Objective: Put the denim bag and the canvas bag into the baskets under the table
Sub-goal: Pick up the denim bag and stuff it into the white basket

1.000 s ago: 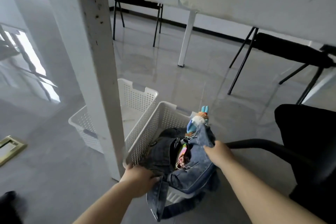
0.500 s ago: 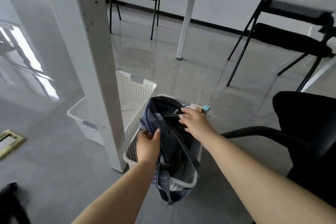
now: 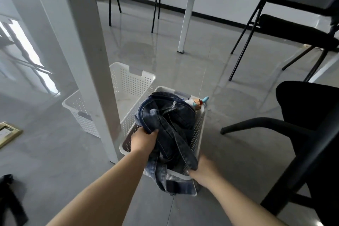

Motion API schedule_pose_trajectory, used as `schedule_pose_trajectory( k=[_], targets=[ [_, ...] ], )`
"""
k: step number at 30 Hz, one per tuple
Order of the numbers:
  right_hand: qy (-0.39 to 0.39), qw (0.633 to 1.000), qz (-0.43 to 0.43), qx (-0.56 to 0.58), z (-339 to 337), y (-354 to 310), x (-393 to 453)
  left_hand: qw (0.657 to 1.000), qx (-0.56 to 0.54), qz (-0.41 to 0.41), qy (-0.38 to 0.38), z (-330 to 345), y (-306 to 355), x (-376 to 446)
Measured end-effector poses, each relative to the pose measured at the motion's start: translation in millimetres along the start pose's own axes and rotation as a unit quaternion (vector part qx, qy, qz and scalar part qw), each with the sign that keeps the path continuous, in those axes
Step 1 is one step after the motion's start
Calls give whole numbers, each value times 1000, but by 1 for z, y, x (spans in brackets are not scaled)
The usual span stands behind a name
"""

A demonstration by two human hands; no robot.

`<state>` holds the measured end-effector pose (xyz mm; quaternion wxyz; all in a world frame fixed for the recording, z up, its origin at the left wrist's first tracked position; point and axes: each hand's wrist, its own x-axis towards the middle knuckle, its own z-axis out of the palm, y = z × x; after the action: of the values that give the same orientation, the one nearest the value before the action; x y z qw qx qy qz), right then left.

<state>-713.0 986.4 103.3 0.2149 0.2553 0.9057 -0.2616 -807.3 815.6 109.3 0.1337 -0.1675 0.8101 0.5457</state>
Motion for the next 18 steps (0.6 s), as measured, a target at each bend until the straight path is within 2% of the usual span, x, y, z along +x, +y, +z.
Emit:
schedule_pose_trajectory(
  k=[2,3,4,6,9,11,14,16,17,18],
  targets=[
    [0,994,-9,-106,-21,-14,-4,1000,8,13,12,-3,3,2],
    [-3,993,-25,-114,-36,-22,-5,1000,7,12,15,-3,4,2],
    [-5,996,-44,-78,-53,-34,-7,1000,4,12,20,-4,4,4],
    [20,992,-92,81,-84,-59,-10,1000,-4,10,25,-3,2,5],
    [148,931,-182,280,-110,-94,-6,999,7,17,28,-1,4,2],
    [209,899,-229,311,-115,-106,-3,999,18,17,30,-2,3,2],
    [251,906,-253,229,-105,-100,2,1000,9,14,23,-4,1,3],
    [244,937,-241,63,-89,-79,8,1000,-4,11,14,-4,0,5],
    [202,952,-227,-19,-80,-65,14,1000,-5,12,11,-5,0,5],
    [127,968,-200,-77,-71,-53,18,1000,-5,13,9,-5,0,6]
  ],
)
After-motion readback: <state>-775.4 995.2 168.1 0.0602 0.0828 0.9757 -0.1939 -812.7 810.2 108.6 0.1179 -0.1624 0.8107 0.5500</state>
